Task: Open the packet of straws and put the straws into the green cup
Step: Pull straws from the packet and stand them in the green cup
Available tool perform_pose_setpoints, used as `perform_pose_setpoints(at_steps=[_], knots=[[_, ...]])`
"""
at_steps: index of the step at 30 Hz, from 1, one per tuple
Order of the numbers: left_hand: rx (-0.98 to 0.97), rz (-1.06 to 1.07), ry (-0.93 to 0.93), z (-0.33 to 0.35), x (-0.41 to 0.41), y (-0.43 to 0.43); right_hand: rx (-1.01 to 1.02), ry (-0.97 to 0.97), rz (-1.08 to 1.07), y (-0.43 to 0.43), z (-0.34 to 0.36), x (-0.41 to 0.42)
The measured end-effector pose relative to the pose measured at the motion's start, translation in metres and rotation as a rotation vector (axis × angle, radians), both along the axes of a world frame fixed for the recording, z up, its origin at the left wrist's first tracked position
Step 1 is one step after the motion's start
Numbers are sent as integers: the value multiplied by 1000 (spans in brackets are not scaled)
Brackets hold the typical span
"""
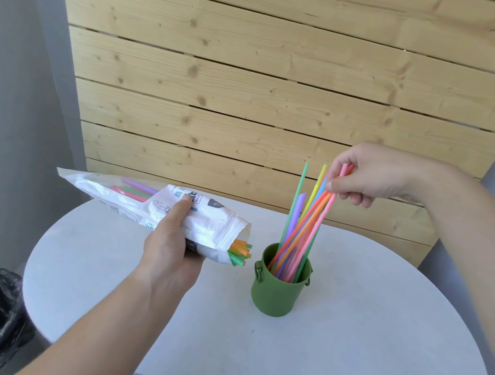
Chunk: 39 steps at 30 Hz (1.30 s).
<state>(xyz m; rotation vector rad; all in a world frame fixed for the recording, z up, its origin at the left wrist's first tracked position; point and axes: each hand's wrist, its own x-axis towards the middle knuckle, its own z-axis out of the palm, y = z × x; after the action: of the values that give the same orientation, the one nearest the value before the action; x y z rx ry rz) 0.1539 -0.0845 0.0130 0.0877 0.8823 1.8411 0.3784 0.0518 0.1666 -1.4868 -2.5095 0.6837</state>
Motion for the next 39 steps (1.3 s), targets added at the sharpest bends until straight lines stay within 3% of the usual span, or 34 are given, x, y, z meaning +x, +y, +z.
perform_pose_setpoints(at_steps=[7, 11, 15, 18, 20, 22, 39], knots=[[-1, 12, -15, 0, -1, 2, 119, 92, -37, -5, -6, -1], [-13, 24, -24, 2, -1, 0, 406, 81, -166, -20, -4, 6], [-10, 28, -40, 6, -1, -3, 619, 364, -237, -62, -17, 0], [-3, 34, -44, 10, -1, -5, 367, 495, -123, -98, -45, -16], [1, 34, -45, 13, 1, -6, 96, 529, -36, -121, -69, -32], [-8, 35, -33, 14, 2, -6, -21, 522, 11, -134, -92, -46], [2, 91, 0, 16, 0, -6, -197, 953, -87, -140, -124, -63]])
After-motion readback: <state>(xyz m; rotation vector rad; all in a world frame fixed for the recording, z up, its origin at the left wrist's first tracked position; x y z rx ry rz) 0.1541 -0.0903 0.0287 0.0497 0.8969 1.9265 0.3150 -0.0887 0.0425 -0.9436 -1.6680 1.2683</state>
